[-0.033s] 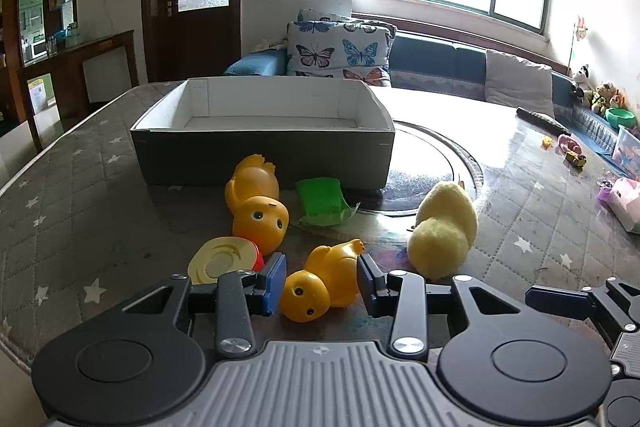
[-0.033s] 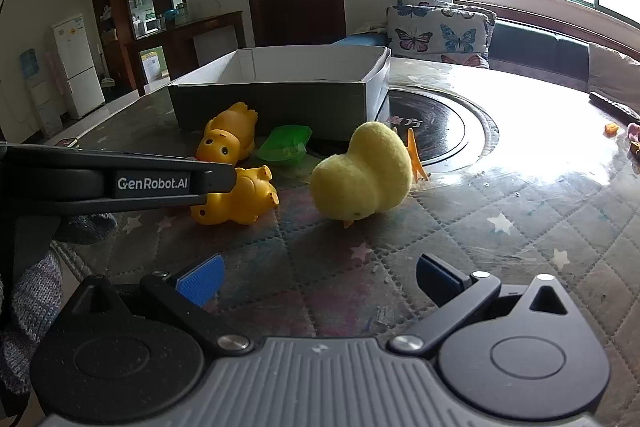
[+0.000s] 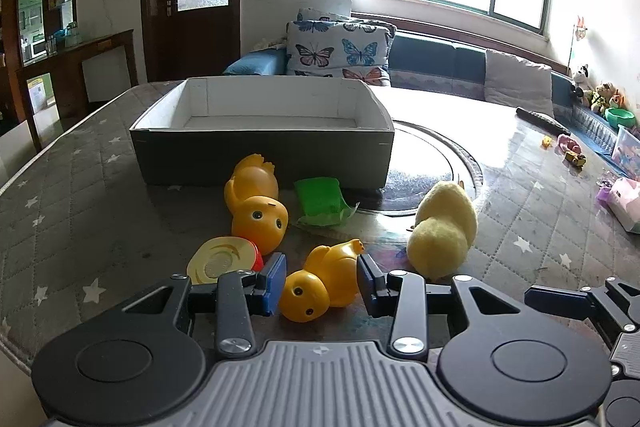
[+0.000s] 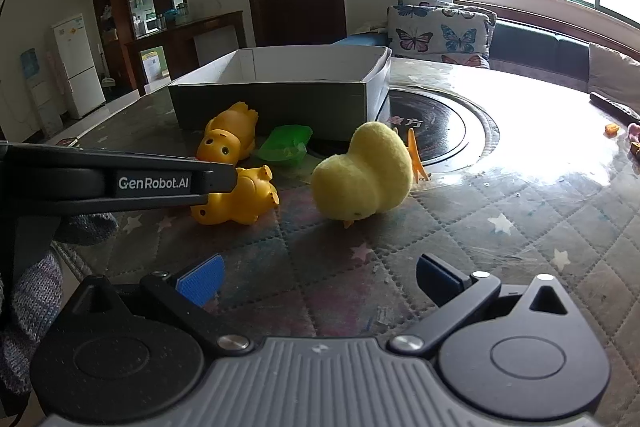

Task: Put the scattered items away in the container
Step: 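Move the right tool toward the fuzzy yellow chick plush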

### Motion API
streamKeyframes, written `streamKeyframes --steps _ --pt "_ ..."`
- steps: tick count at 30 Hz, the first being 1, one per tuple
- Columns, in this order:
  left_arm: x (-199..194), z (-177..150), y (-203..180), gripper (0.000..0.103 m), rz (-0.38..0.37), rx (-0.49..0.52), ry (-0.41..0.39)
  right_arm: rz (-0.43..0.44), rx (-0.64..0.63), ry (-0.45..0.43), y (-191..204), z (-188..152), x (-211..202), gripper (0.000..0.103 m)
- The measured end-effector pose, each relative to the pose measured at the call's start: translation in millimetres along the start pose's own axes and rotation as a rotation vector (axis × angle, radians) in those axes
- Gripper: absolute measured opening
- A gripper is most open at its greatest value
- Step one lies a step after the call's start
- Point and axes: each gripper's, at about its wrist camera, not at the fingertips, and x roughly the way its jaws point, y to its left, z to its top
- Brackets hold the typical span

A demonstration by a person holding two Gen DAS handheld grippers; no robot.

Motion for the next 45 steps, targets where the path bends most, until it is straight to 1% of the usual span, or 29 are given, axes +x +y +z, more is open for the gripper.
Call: streamKeyframes --steps 4,6,19,45 --pt "0.9 -2.5 -1.2 0.041 -0.002 0.0 0.0 0.0 0.003 0.002 0.0 0.3 2.2 0.103" --pt "3.2 1.0 -2.9 0.041 0.002 0.003 0.026 -0.001 0.001 0.003 2.1 1.0 2.7 0.103" --pt "6.6 2.4 -2.0 0.041 -0.016 0.013 0.024 -0.003 -0.014 0.024 4.1 1.2 7.4 0.103" --pt "14.1 10.3 -4.5 0.041 -0.046 0.028 0.032 -0.008 -0.012 0.021 -1.4 10.5 12.0 0.103"
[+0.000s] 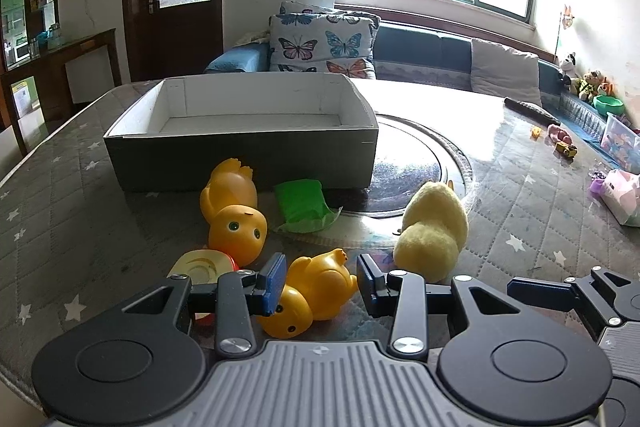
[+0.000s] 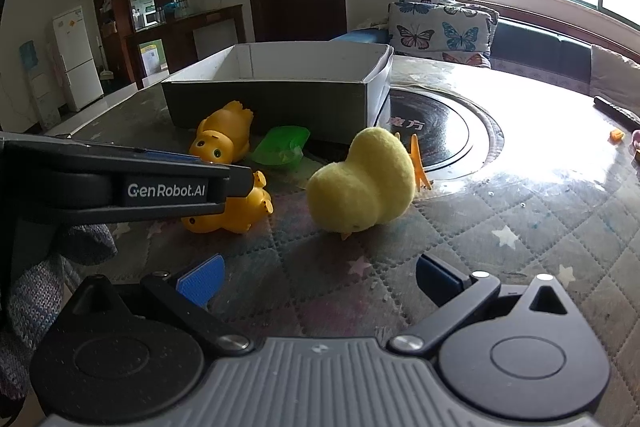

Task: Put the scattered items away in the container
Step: 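Move the right tool toward the fuzzy yellow chick plush, then close the right gripper on the fuzzy yellow chick plush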

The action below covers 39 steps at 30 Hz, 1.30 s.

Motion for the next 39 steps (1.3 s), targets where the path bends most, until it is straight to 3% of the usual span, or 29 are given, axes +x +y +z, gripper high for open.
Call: streamKeyframes --steps 39 --pt "18.8 24.9 -4.8 0.041 -0.035 0.013 0.038 -0.025 0.047 -0.001 -23.3 22.2 19.3 0.102"
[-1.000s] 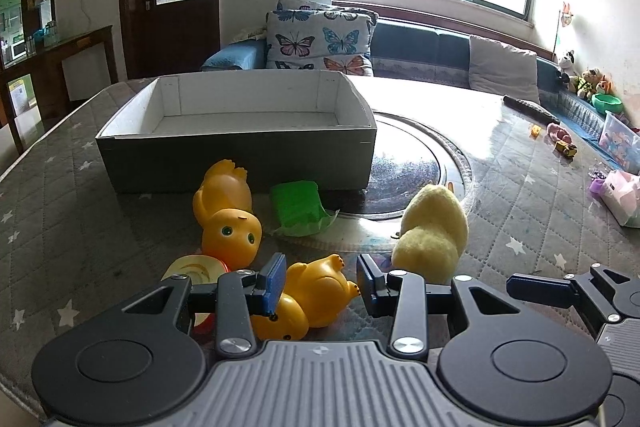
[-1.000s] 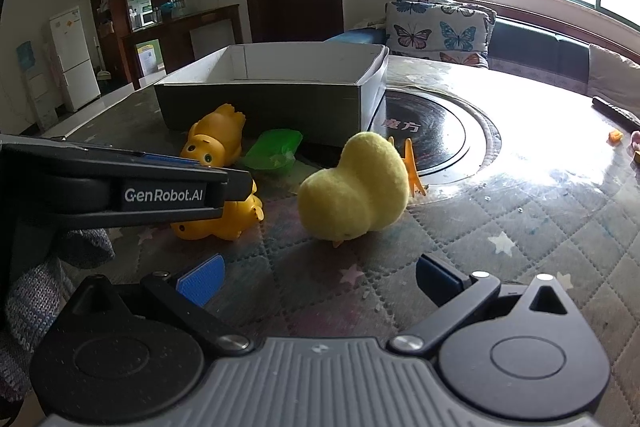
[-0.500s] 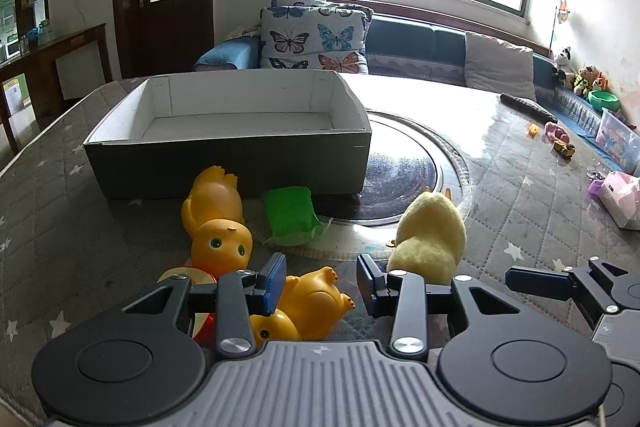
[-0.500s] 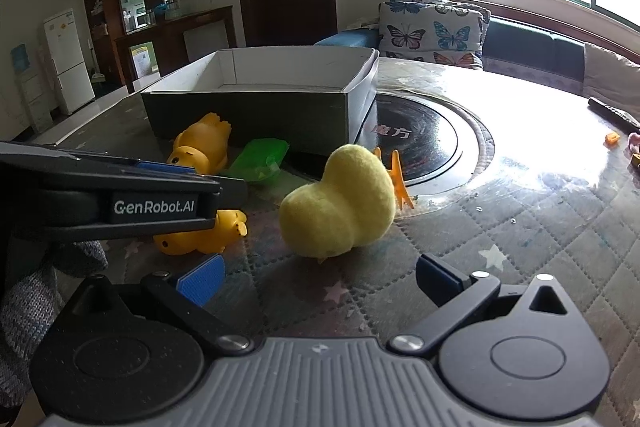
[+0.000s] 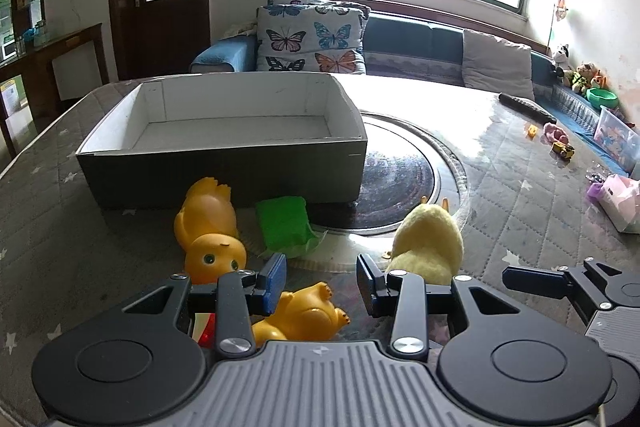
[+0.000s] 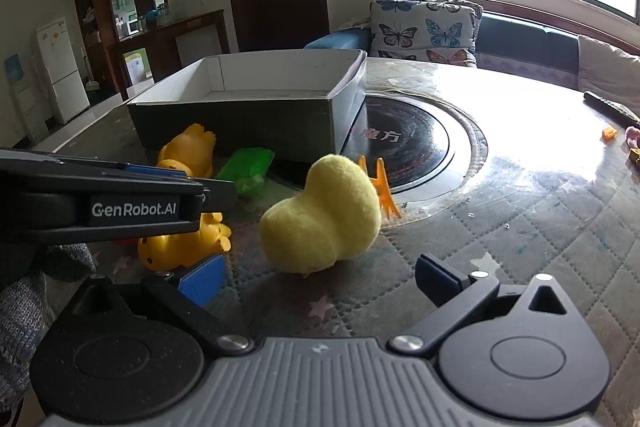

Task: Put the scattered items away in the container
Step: 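Close the right gripper on the fuzzy yellow chick plush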

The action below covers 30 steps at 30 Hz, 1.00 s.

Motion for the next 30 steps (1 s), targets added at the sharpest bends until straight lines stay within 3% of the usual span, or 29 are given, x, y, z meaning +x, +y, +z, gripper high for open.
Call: streamKeyframes --steps 15,24,30 --pt "12.6 20.8 -3.6 0.042 -0.113 0.053 0.028 0.036 0.006 0.016 -6.0 10.0 17.6 0.093" --pt "26.5 34.2 -13.5 0.042 -0.261 0.09 0.09 0.059 -0.006 0.025 -7.6 13.5 23.6 0.079" --pt "40.6 39.9 -14.3 0.042 -0.304 0.088 0.123 0.065 0.0 0.032 -10.8 14.5 27.6 0.07"
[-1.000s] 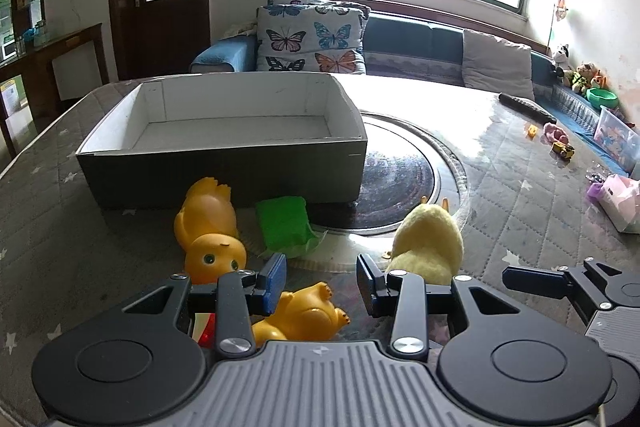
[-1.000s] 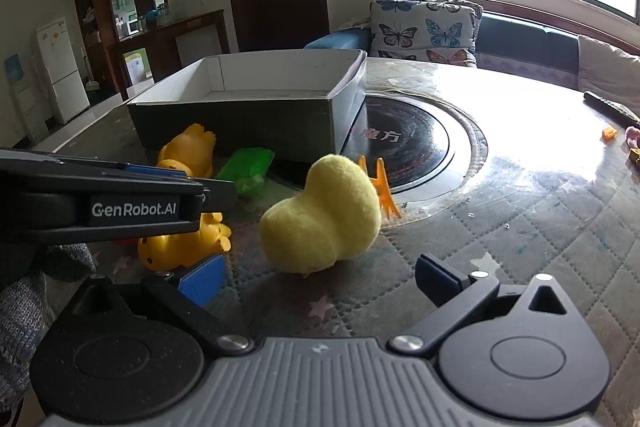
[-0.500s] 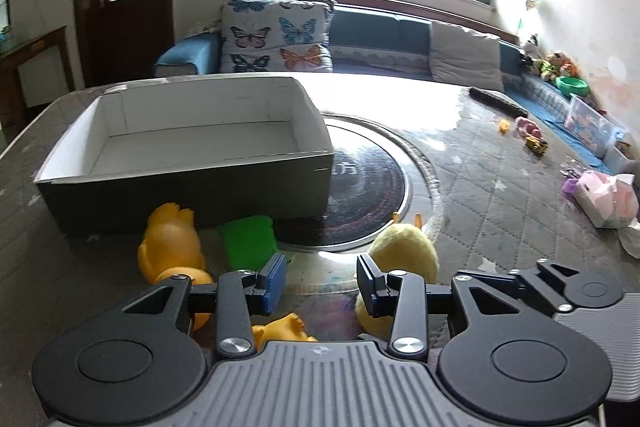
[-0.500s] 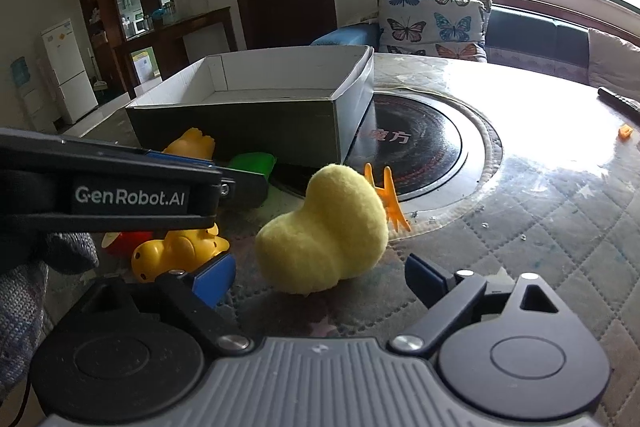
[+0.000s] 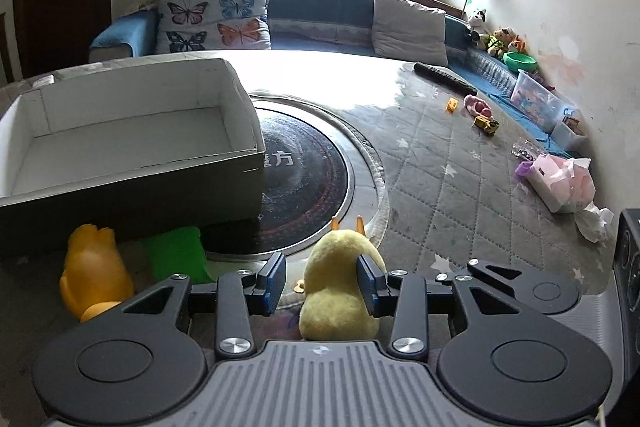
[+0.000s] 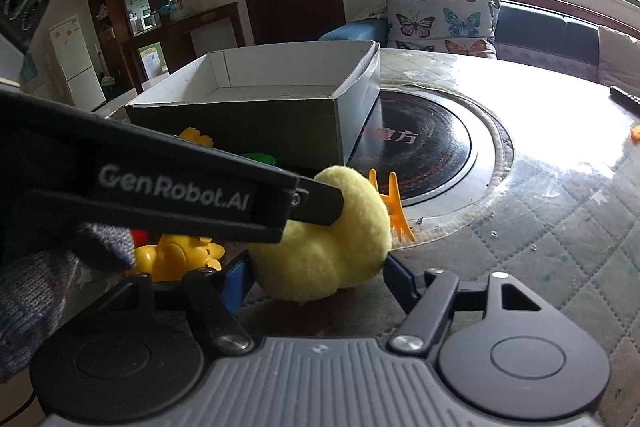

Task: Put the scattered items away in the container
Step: 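Close the right gripper on the fuzzy yellow chick plush, then carry the chick plush over the white box and release it inside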

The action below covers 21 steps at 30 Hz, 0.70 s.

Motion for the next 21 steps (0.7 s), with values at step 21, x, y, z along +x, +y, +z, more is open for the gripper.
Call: streamKeyframes --steps 21 --pt "-7.9 11.0 27.4 0.036 -0.161 -0.124 -0.035 -0.017 -0.086 -0.046 5.2 17.0 -6.4 0.065"
